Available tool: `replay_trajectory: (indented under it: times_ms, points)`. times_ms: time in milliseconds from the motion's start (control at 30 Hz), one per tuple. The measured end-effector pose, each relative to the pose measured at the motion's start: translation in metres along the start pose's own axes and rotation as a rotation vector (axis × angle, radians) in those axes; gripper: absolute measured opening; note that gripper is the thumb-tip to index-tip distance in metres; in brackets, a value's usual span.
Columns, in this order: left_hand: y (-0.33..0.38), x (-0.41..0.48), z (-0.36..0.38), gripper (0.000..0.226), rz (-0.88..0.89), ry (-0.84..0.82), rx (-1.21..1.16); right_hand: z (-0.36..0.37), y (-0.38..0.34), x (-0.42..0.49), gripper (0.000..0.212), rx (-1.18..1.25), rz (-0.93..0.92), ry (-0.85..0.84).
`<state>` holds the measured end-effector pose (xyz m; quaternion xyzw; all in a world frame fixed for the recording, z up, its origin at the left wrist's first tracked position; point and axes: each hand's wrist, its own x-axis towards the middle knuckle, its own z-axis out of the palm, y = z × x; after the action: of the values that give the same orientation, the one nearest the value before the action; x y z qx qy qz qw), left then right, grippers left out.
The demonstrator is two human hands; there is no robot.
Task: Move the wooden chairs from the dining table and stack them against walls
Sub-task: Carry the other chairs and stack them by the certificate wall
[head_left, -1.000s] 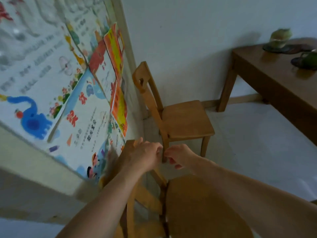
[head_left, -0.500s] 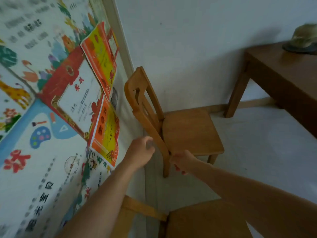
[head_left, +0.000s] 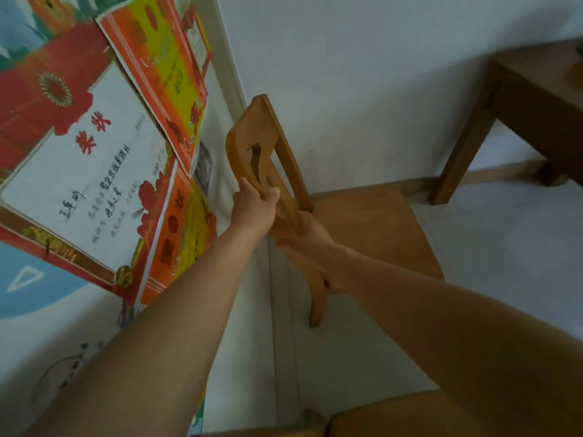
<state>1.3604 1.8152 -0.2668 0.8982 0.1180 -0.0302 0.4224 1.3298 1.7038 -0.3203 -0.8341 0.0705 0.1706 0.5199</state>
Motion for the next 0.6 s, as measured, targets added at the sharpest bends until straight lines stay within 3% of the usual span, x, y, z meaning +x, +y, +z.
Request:
replay_trajectory:
  times_ms: [100, 367, 600]
  points:
    - [-0.004, 0.01, 0.006, 0.077, -0.051, 0.019, -0.05, 0.017, -0.005, 0.026, 0.075, -0.04, 0.022, -0.042]
    - [-0.013, 0.02, -0.002, 0.076, 0.012, -0.011, -0.117, 0.033, -0.001, 0.063, 0.057, -0.111, -0.039, -0.034]
    - [-0.011, 0.008, -0.008, 0.052, 0.038, -0.001, -0.125, 0.03, 0.001, 0.053, 0.05, -0.28, -0.078, -0.014]
